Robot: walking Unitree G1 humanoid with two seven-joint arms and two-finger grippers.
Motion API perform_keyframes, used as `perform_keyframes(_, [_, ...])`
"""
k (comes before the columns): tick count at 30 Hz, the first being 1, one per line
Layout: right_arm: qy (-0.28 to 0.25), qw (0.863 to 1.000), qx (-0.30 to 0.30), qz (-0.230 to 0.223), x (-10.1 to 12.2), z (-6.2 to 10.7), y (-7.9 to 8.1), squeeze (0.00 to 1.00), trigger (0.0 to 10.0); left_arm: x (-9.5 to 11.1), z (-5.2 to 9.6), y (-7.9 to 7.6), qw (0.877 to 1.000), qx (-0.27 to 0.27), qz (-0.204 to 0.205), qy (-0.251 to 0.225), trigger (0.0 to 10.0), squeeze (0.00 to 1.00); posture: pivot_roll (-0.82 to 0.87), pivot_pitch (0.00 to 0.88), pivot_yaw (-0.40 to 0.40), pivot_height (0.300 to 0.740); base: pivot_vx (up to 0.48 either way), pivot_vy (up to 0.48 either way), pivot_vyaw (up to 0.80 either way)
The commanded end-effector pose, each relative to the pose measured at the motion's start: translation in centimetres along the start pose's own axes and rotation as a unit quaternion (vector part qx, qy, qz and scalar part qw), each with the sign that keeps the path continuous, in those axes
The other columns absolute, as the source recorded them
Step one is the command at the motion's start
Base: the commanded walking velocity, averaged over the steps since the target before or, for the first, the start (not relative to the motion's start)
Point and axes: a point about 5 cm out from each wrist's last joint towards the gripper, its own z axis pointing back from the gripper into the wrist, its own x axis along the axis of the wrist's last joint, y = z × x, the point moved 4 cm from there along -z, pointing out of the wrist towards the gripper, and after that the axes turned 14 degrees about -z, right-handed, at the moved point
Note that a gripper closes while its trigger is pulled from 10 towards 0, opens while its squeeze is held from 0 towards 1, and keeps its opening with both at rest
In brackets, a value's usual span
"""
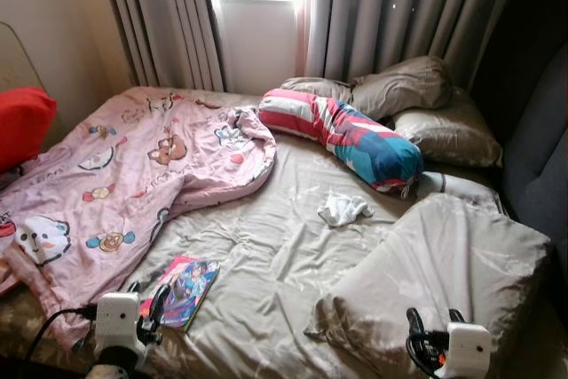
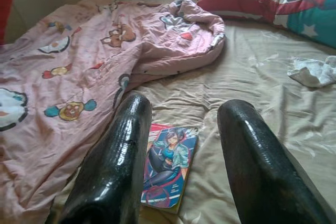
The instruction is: Clean up the room
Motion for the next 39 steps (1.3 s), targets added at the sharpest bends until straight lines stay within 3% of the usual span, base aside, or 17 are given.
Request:
perform_keyframes(1, [-0.002,1.000,-0.025,-0.007,0.2,-0.2,-0.9,0.00,10.0,0.3,-0.6,0.1,1.000,0.003,0.001,0.002,10.0,0.00,-0.07,0.000,0.017,0.740,0.000,0.000,0.00])
perform_keyframes(8, [0.006,1.000,-0.028,-0.013,0.3,-0.4,-0.8,0.00,10.0,1.3,-1.7,-0.6,1.000,-0.002,0.000,-0.011,10.0,0.00,-0.07,0.000,0.011,0.740,0.000,0.000,0.00])
perform_keyframes(13, [0.010,0.999,-0.038,-0.018,0.2,-0.6,-1.3,0.00,10.0,1.3,-1.7,-1.0,1.000,-0.002,0.001,-0.011,10.0,0.00,-0.09,0.004,0.007,0.740,0.000,-0.254,-0.70])
perform_keyframes(28, [0.007,0.999,-0.046,-0.019,0.7,-0.7,-1.6,0.00,10.0,1.4,-1.8,-1.6,1.000,-0.007,0.005,-0.012,10.0,0.00,-0.10,0.029,0.003,0.740,0.000,-0.327,0.00])
perform_keyframes(39, [0.008,0.999,-0.044,-0.019,0.7,-0.9,-1.3,0.00,10.0,1.3,-2.0,-1.5,1.000,-0.005,0.013,-0.005,10.0,0.00,-0.10,0.036,0.006,0.740,0.000,0.000,-0.07])
